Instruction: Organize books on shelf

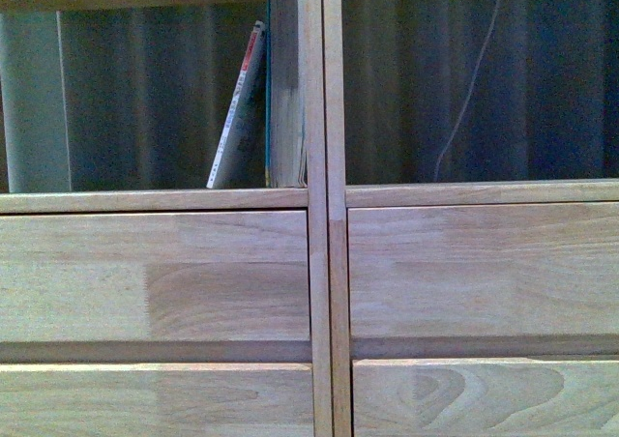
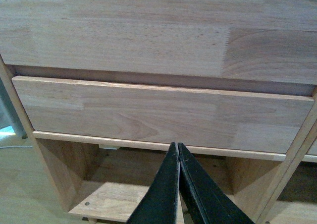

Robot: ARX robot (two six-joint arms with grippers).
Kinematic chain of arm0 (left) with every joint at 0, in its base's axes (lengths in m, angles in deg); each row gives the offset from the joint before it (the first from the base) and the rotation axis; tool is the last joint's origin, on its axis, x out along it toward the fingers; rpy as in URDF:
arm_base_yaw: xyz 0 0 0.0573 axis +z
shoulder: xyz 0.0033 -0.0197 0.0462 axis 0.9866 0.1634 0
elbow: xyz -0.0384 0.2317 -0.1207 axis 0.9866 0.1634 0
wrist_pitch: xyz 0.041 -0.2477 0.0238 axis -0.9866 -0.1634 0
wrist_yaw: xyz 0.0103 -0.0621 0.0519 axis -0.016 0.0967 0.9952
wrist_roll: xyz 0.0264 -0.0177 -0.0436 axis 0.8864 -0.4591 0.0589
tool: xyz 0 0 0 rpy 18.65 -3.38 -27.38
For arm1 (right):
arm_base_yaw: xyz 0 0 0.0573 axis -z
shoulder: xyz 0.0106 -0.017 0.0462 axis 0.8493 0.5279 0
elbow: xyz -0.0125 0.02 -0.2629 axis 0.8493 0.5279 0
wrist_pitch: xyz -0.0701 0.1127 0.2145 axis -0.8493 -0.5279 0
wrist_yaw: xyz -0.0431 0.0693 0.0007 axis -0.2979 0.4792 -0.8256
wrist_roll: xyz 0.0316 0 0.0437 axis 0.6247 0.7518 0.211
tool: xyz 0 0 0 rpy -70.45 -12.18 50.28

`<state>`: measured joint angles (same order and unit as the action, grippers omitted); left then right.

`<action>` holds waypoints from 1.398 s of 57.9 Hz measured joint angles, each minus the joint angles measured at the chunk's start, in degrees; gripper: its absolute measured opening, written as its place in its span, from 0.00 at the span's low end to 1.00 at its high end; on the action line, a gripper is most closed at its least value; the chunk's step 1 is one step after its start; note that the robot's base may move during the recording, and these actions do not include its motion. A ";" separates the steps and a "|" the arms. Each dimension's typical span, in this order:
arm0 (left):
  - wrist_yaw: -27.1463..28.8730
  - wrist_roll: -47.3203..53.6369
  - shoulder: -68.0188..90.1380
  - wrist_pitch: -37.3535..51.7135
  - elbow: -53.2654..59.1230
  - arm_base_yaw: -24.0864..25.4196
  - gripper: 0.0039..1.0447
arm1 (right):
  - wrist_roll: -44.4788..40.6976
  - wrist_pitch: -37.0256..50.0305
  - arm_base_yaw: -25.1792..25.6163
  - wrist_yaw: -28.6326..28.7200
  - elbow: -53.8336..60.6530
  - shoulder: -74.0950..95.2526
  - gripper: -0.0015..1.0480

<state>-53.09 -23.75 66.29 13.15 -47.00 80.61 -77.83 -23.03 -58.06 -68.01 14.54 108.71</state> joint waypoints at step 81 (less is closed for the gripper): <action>0.04 0.15 -31.65 -20.70 10.78 0.00 0.02 | 0.04 -14.53 0.00 -0.02 7.78 -23.50 0.03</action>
<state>-53.05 -23.60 34.64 -7.55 -36.22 80.61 -77.78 -37.56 -58.06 -68.03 22.32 85.21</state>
